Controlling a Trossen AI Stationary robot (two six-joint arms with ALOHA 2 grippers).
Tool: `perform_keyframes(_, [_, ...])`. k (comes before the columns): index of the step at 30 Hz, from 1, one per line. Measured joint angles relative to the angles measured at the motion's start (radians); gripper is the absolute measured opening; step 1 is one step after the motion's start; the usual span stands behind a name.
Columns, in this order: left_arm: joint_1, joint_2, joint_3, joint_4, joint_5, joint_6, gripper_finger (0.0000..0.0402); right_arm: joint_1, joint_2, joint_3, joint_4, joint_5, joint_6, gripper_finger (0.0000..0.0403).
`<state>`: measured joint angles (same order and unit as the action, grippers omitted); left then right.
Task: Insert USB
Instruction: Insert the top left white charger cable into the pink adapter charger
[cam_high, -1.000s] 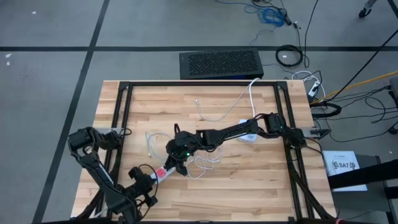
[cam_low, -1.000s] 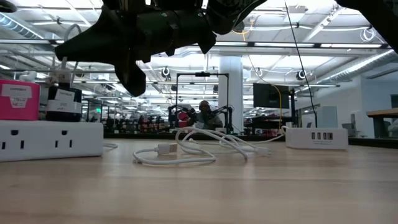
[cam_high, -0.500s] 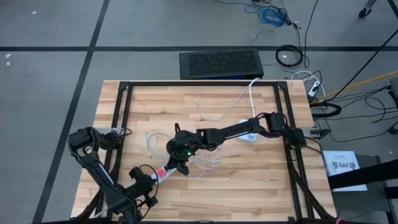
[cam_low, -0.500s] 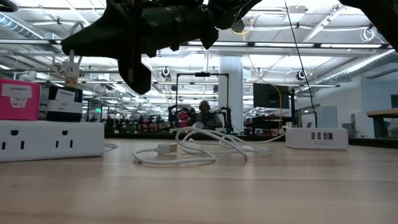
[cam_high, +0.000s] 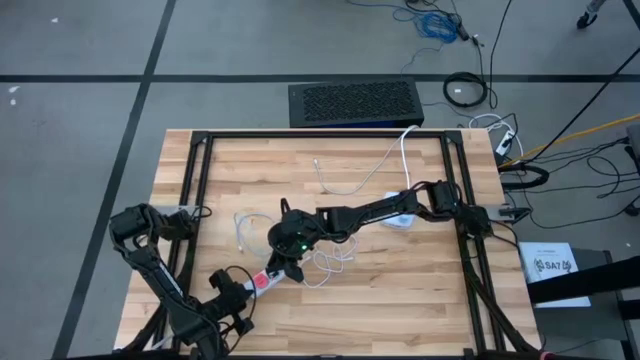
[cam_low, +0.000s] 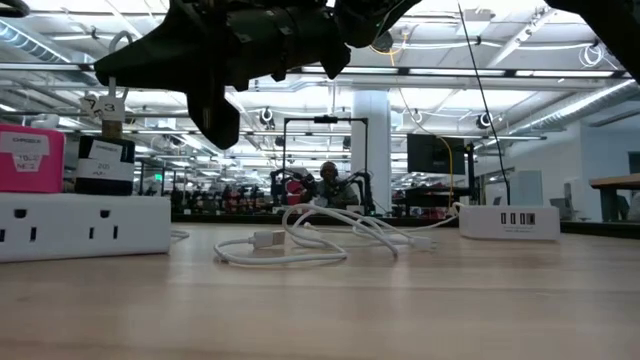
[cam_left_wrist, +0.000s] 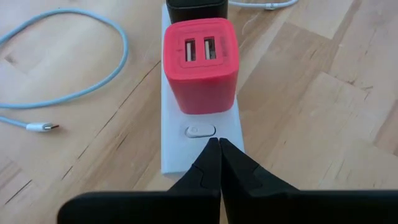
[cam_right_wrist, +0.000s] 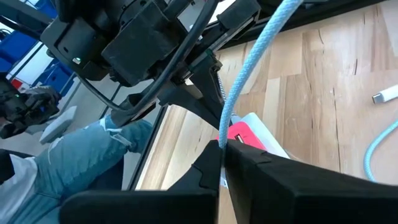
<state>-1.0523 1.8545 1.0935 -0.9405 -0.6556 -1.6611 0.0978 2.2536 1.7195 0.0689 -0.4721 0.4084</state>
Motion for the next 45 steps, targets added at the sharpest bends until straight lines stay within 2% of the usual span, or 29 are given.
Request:
perform_keyframes(33, [0.000,0.000,-0.001,-0.002,-0.004,0.002,0.0002,0.009,0.028,0.002,0.028,0.021,-0.007,0.0000])
perform_keyframes(45, [0.000,0.000,-0.001,-0.002,-0.005,0.003,0.0002,0.001,0.028,0.001,0.024,0.090,-0.199,0.0000])
